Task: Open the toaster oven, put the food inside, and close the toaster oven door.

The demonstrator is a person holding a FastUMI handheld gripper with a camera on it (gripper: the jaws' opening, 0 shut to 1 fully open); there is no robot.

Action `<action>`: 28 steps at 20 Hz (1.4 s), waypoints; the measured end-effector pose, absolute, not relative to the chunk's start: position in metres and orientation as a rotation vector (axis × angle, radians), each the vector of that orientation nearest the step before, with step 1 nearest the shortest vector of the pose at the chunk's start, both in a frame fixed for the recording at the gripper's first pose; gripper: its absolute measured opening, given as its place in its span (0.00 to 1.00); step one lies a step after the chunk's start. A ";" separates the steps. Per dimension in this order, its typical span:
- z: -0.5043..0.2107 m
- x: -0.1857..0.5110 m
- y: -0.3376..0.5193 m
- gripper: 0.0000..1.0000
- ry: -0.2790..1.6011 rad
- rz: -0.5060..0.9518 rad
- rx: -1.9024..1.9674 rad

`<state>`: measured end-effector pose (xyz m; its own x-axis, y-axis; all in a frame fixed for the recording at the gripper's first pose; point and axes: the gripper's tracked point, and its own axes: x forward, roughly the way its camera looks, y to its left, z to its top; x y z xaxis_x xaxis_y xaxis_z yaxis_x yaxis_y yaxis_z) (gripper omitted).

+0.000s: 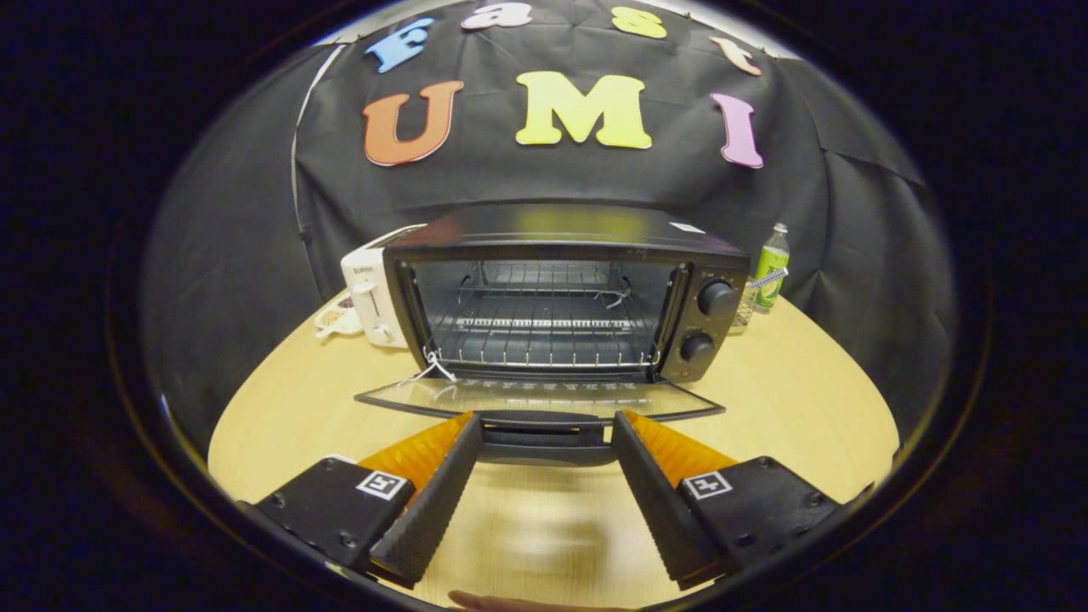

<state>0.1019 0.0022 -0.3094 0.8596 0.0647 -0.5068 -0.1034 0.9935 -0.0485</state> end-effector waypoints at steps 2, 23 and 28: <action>-0.320 0.095 0.001 1.00 0.532 0.102 -0.073; -0.293 0.006 0.069 0.96 1.057 0.674 0.364; -0.313 -0.014 0.093 0.80 1.288 0.740 0.324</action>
<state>-0.0139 0.0929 -0.3133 0.0938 0.6578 -0.7473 -0.3146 0.7318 0.6046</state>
